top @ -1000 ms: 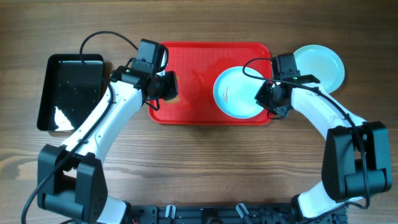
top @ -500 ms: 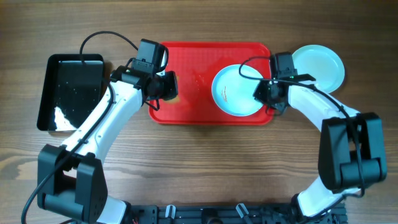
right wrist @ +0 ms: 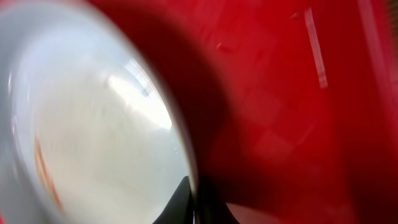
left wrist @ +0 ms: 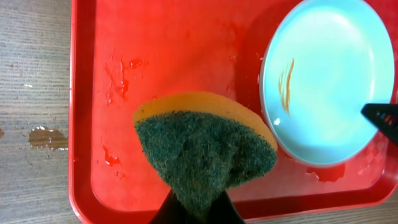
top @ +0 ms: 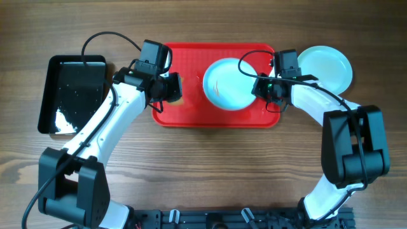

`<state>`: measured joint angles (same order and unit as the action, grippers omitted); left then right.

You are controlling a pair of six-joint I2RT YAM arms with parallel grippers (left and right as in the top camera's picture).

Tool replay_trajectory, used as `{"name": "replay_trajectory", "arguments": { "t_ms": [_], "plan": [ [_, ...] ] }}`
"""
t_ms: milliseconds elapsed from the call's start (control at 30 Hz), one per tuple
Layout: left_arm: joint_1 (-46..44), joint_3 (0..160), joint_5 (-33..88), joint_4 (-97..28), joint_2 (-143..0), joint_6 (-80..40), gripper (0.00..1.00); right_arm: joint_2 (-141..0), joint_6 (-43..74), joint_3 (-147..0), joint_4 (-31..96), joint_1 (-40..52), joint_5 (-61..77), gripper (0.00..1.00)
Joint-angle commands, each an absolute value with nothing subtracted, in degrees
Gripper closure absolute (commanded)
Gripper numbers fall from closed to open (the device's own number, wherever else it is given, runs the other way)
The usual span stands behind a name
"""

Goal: Clean dirty plates on tray and stack at the side
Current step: 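Grasp the last plate's rim and drag it toward the tray center, then scrub the held plate with the sponge in the left gripper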

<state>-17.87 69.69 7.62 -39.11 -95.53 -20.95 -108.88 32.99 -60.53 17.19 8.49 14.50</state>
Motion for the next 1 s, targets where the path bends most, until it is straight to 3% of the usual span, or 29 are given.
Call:
{"name": "replay_trajectory", "arguments": {
  "t_ms": [0, 600, 967],
  "plan": [
    [-17.78, 69.21, 8.54, -38.09, -95.59, -21.52, 0.96, -111.55, 32.51, -58.92, 17.78, 9.28, 16.95, 0.94],
    [-19.59, 69.21, 9.17, -35.64, -96.51, -23.0, 0.96, -111.55, 45.84, -58.92, 14.17, 19.75, 13.56, 0.94],
    [-22.79, 69.21, 9.21, -23.27, -107.5, -26.98, 0.96, -111.55, 51.2, -58.92, 13.98, 21.54, 13.52, 0.95]
  ]
}}
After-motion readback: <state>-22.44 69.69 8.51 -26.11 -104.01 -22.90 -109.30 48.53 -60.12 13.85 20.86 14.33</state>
